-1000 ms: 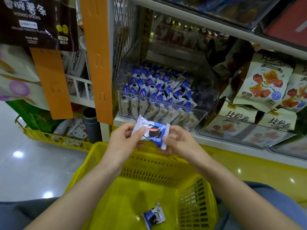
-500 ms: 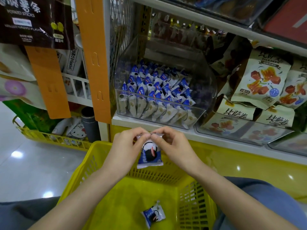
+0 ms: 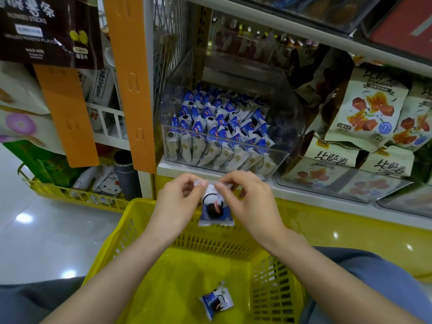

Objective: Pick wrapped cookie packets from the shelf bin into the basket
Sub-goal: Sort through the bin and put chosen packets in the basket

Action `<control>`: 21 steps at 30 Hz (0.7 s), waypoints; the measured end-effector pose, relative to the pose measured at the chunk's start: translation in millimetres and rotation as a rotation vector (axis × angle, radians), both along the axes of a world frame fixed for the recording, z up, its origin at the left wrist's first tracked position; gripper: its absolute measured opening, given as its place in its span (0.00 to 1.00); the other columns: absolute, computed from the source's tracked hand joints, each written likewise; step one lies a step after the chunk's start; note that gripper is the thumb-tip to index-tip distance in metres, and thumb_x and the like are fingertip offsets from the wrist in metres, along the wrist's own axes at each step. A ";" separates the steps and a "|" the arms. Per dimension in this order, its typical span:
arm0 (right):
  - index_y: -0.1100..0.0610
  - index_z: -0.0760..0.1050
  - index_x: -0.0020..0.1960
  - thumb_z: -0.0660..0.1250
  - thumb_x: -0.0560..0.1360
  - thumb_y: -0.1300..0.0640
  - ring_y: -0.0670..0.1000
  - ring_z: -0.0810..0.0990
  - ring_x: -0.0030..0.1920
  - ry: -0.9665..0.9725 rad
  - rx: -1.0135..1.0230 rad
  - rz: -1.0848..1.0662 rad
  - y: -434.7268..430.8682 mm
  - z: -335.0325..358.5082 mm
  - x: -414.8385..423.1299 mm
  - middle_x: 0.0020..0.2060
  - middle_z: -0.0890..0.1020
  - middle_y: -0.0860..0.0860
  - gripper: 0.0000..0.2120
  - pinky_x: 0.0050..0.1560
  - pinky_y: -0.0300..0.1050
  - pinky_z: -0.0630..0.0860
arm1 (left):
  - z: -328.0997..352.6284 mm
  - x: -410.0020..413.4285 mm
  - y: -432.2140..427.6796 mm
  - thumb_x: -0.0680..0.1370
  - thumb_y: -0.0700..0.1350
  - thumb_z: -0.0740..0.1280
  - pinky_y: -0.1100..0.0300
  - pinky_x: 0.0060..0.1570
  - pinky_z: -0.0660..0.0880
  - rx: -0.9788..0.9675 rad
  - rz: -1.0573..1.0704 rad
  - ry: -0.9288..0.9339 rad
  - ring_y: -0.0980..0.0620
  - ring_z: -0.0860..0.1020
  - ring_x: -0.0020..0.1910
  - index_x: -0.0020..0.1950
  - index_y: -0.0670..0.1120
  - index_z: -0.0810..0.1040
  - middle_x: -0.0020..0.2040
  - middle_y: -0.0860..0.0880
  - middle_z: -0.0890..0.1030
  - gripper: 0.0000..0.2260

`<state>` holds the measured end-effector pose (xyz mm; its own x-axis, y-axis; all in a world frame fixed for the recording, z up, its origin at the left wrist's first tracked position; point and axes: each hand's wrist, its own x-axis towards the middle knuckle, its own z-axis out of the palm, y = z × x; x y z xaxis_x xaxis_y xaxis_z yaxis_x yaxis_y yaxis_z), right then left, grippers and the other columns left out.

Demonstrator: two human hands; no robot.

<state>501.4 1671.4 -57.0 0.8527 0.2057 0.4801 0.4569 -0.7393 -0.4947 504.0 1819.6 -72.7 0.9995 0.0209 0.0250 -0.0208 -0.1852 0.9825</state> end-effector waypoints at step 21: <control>0.53 0.70 0.57 0.61 0.78 0.57 0.41 0.78 0.48 0.511 0.488 0.017 6.9 4.9 -3.3 0.50 0.78 0.47 0.08 0.48 0.34 0.76 | 14.1 -1.4 3.5 0.80 0.44 0.60 0.61 0.51 0.76 -0.405 -0.054 0.195 0.55 0.82 0.48 0.50 0.49 0.79 0.47 0.50 0.85 0.08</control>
